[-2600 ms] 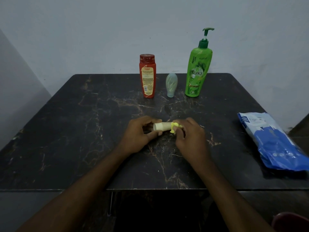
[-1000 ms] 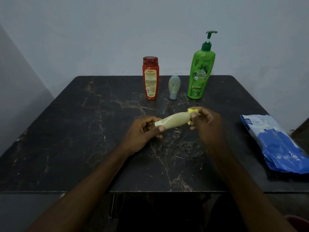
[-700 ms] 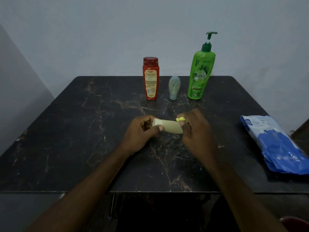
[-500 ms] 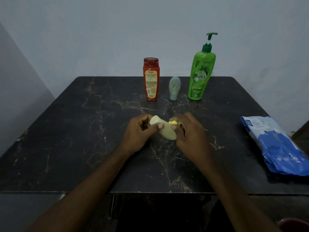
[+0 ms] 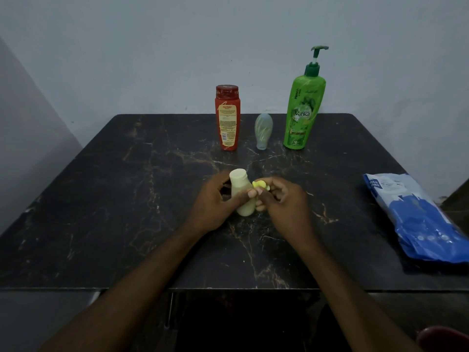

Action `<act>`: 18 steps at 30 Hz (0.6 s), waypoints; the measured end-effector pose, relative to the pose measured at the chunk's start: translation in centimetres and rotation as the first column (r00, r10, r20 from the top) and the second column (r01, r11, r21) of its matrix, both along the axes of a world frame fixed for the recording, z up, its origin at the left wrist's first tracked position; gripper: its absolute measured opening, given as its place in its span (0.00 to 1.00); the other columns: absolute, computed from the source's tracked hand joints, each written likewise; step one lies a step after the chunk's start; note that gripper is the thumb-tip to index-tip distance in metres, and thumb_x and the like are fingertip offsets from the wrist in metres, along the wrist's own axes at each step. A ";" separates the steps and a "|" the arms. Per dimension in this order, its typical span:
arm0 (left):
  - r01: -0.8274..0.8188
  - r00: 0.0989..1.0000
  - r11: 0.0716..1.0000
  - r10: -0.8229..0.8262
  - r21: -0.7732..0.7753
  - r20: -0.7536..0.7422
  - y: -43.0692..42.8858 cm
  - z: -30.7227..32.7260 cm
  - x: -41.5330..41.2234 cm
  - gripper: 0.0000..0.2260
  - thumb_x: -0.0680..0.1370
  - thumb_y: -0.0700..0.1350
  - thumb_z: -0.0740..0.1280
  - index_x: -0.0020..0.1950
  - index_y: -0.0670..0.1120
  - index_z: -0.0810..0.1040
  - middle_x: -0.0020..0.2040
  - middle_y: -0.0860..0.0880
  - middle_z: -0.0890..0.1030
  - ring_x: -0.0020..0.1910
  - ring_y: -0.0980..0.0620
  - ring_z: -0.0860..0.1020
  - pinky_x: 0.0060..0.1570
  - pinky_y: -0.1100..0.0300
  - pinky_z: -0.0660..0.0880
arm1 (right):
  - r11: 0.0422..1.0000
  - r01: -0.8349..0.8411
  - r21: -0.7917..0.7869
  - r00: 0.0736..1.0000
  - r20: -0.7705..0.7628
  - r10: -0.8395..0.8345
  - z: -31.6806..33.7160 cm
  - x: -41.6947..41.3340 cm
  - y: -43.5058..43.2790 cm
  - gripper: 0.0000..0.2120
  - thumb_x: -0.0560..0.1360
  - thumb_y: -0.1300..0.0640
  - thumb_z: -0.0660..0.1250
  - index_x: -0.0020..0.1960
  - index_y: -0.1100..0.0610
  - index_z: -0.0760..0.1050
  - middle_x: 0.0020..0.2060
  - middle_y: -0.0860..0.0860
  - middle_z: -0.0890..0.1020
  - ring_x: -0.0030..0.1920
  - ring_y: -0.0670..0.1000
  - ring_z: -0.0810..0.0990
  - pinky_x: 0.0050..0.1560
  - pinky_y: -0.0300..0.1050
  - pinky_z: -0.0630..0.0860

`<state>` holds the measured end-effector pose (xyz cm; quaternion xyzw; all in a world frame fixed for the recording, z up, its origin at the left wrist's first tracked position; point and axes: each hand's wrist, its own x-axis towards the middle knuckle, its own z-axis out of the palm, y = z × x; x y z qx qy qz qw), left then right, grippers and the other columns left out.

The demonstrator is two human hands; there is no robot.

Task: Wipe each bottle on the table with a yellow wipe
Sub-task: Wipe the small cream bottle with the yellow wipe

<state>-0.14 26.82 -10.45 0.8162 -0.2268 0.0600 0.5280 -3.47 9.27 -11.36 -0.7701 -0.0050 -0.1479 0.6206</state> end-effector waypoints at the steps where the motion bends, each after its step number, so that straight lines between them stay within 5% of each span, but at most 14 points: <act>1: 0.001 1.000 1.000 -0.001 0.011 0.001 0.0 0.0 0.0 0.17 0.77 0.54 0.74 0.62 0.48 0.80 0.56 0.52 0.84 0.55 0.51 0.83 0.53 0.46 0.81 | 1.000 0.000 -0.004 1.000 0.009 0.000 -0.1 0.3 -0.2 0.06 0.78 0.57 0.69 0.54 0.53 0.82 0.45 0.49 0.85 0.43 0.48 0.85 0.43 0.53 0.84; 8: -0.096 0.973 0.979 0.054 0.181 0.227 0.2 0.4 0.1 0.12 0.79 0.54 0.71 0.59 0.53 0.77 0.47 0.58 0.79 0.45 0.59 0.78 0.40 0.68 0.72 | 0.963 -0.090 0.255 0.995 -0.022 0.099 1.7 2.4 -3.2 0.06 0.80 0.63 0.65 0.55 0.58 0.80 0.44 0.58 0.86 0.43 0.58 0.87 0.43 0.50 0.84; 15: -0.144 0.970 0.893 0.042 0.427 0.239 0.8 -0.7 1.0 0.19 0.79 0.61 0.67 0.64 0.51 0.76 0.52 0.56 0.77 0.47 0.59 0.74 0.44 0.67 0.67 | 0.974 -0.160 0.161 0.987 -0.008 0.163 1.0 3.2 -4.0 0.16 0.75 0.71 0.67 0.57 0.57 0.83 0.52 0.51 0.86 0.50 0.52 0.86 0.54 0.50 0.82; 18: -0.119 0.980 0.887 0.034 0.446 0.194 0.5 -0.6 1.0 0.17 0.81 0.57 0.67 0.65 0.50 0.76 0.52 0.57 0.77 0.45 0.61 0.74 0.44 0.67 0.68 | 0.980 -0.174 0.097 0.982 0.096 0.165 0.6 2.7 -3.9 0.13 0.78 0.69 0.65 0.59 0.60 0.83 0.52 0.54 0.83 0.49 0.52 0.84 0.51 0.47 0.81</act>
